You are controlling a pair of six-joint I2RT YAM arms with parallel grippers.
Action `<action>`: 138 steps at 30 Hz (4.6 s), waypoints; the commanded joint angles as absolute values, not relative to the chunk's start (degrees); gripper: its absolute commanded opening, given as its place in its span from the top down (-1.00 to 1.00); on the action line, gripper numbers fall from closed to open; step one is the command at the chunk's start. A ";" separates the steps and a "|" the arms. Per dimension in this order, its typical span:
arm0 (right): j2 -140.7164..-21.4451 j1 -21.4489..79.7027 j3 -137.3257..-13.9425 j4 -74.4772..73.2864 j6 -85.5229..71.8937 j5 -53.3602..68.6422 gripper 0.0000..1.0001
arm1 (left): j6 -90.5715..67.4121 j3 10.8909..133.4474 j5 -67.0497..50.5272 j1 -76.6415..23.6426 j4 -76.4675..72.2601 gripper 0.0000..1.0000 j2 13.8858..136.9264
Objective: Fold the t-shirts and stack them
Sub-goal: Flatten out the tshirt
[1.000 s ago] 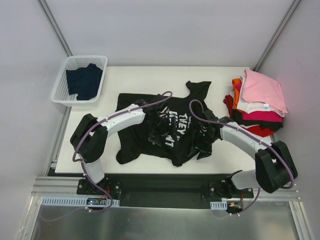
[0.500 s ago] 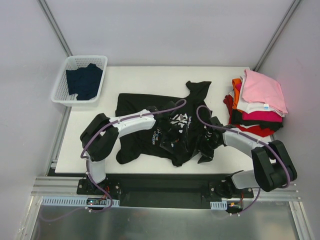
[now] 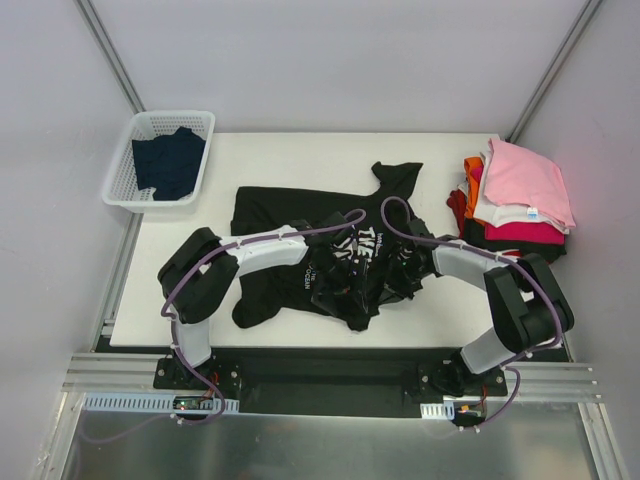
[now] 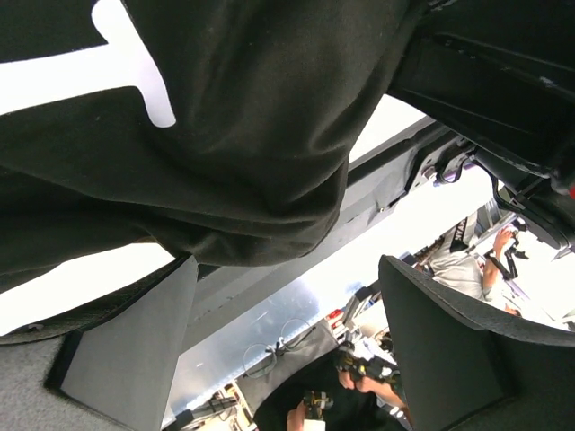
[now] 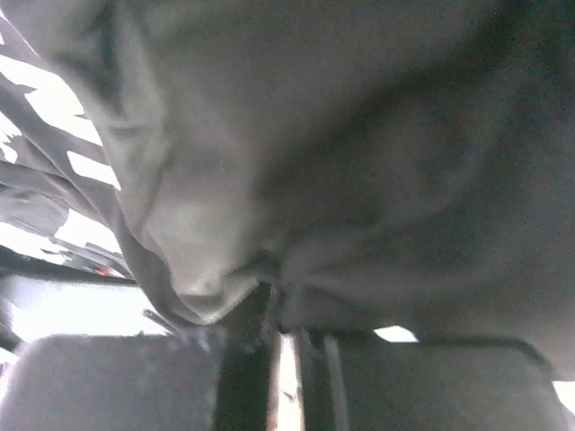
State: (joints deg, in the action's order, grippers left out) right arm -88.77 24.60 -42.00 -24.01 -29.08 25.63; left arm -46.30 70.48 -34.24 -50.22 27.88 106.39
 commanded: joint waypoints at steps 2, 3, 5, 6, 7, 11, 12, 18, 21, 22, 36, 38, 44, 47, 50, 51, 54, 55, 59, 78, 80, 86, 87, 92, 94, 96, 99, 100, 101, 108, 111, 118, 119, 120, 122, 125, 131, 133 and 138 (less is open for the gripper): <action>-84.82 25.40 -49.56 -36.09 -27.42 21.18 0.98 | -45.88 73.47 -34.54 -49.40 28.04 -0.65 104.15; -83.34 25.49 -50.53 -37.78 -27.25 20.92 0.98 | -45.79 73.91 -34.54 -49.22 28.12 -0.65 104.24; -82.36 25.49 -54.13 -42.51 -26.99 20.74 0.98 | -45.62 74.97 -34.63 -48.87 28.12 -0.66 104.68; -82.09 25.49 -55.71 -44.10 -26.46 20.48 0.98 | -45.53 75.41 -34.63 -48.69 28.21 -0.65 104.76; -82.18 25.40 -57.03 -45.51 -26.11 20.30 0.96 | -45.35 76.19 -34.54 -48.43 28.30 -0.66 104.94; -86.91 25.31 -65.45 -48.51 -24.00 19.69 0.94 | -45.26 77.69 -34.19 -47.73 28.39 -0.66 105.12; -88.32 25.23 -66.61 -48.52 -23.65 19.86 0.94 | -45.35 77.96 -34.19 -47.64 28.39 -0.66 105.12; -104.65 25.14 -78.10 -44.83 -21.54 22.40 0.94 | -46.14 75.77 -32.43 -47.37 28.48 -0.67 102.84; -113.97 25.14 -82.60 -43.60 -20.74 23.99 0.94 | -46.58 72.96 -31.47 -47.37 28.48 -0.66 100.90; -116.34 25.22 -85.31 -43.51 -20.66 24.26 0.92 | -46.67 71.91 -31.12 -47.37 28.39 -0.67 100.03; -105.48 20.75 -84.02 -48.24 -15.21 22.34 0.20 | -46.23 74.52 -32.43 -47.37 28.48 -0.68 101.86; -101.62 19.08 -84.02 -50.26 -14.50 21.45 0.20 | -45.97 75.32 -32.95 -47.46 28.39 -0.68 102.56; -96.95 17.49 -84.12 -53.17 -13.19 21.62 0.17 | -45.44 76.03 -33.22 -47.46 28.48 -0.67 103.27; -95.10 19.15 -77.98 -50.99 -14.06 21.62 0.18 | -45.35 75.50 -33.05 -47.46 28.48 -0.67 103.10; -91.77 21.44 -67.79 -46.33 -16.43 21.79 0.19 | -45.44 74.80 -32.78 -47.46 28.48 -0.67 102.75; -90.45 22.40 -65.50 -45.10 -18.26 22.06 0.19 | -45.53 74.45 -32.70 -47.37 28.48 -0.67 102.40; -88.69 24.16 -58.46 -41.40 -20.03 21.45 0.21 | -45.44 73.83 -32.35 -47.46 28.48 -0.67 101.95; -87.90 24.43 -57.14 -40.44 -20.13 21.36 0.21 | -45.35 73.74 -31.91 -47.37 28.48 -0.66 101.78; -87.98 24.87 -55.28 -40.60 -19.25 20.92 0.21 | -45.26 73.65 -31.55 -47.37 28.56 -0.66 101.43; -94.39 25.40 -59.94 -37.71 -19.07 19.86 0.89 | -45.35 72.25 -31.91 -47.37 28.48 -0.66 101.08; -94.13 25.40 -59.94 -37.53 -18.90 19.69 0.98 | -45.44 71.98 -31.73 -47.37 28.48 -0.66 100.90; -90.27 25.31 -61.52 -42.00 -18.72 18.55 0.98 | -45.44 72.42 -31.38 -47.37 28.56 -0.67 100.81; -89.48 25.31 -63.35 -45.23 -18.81 18.37 0.98 | -45.44 72.60 -31.38 -47.37 28.48 -0.67 100.81; -86.05 26.63 -71.26 -58.95 -19.34 15.47 0.98 | -44.74 74.44 -31.46 -47.37 28.48 -0.66 102.12; -85.00 27.24 -74.07 -65.37 -19.34 14.07 0.98 | -44.47 74.97 -31.38 -47.37 28.56 -0.67 102.39; -82.55 28.21 -74.62 -69.58 -19.86 13.54 0.98 | -44.21 75.67 -31.20 -47.37 28.48 -0.67 102.66; -79.03 29.26 -74.45 -74.33 -21.09 13.45 0.98 | -43.95 76.29 -30.94 -47.37 28.48 -0.67 102.83; -78.32 29.44 -74.18 -75.40 -21.27 13.45 0.98 | -43.95 76.29 -30.85 -47.37 28.48 -0.67 102.83; -77.35 30.05 -73.66 -76.37 -21.62 13.36 0.98 | -43.95 76.29 -30.94 -47.37 28.39 -0.67 102.66; -70.14 32.69 -71.37 -86.20 -23.64 13.36 0.98 | -44.03 74.80 -30.67 -47.46 28.48 -0.67 102.22; -68.03 33.92 -68.92 -88.93 -23.29 14.67 0.98 | -44.12 73.92 -30.41 -47.55 28.48 -0.67 101.95; -64.87 35.68 -59.43 -87.72 -22.33 16.17 0.36 | -44.12 71.46 -29.44 -48.08 28.48 -0.67 100.72; -64.78 35.68 -58.98 -87.63 -22.15 16.00 0.25 | -44.12 70.76 -29.36 -48.08 28.48 -0.67 100.37; -64.86 35.68 -58.89 -87.45 -21.89 15.65 0.22 | -44.12 70.40 -29.09 -48.16 28.48 -0.67 100.20; -65.47 35.68 -59.59 -87.54 -21.45 14.33 0.15 | -44.21 69.61 -29.00 -48.16 28.48 -0.67 99.76; -67.67 35.77 -61.60 -86.40 -21.18 11.43 0.14 | -44.12 69.17 -28.83 -48.25 28.48 -0.67 99.41; -73.64 34.46 -61.44 -70.09 -20.66 7.65 0.97 | -43.42 70.22 -26.54 -47.20 28.57 -0.67 98.17; -76.36 34.10 -61.96 -66.38 -19.17 8.08 0.98 | -43.33 71.71 -26.37 -46.50 28.65 -0.66 98.96; -90.15 33.40 -66.00 -55.56 -15.21 9.92 0.98 | -41.66 75.49 -26.54 -44.31 28.57 -0.61 103.00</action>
State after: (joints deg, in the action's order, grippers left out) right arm -81.87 34.04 -61.82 -65.52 -19.00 9.63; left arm -44.10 71.33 -27.77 -46.30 28.77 101.34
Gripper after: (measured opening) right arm 0.015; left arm 0.812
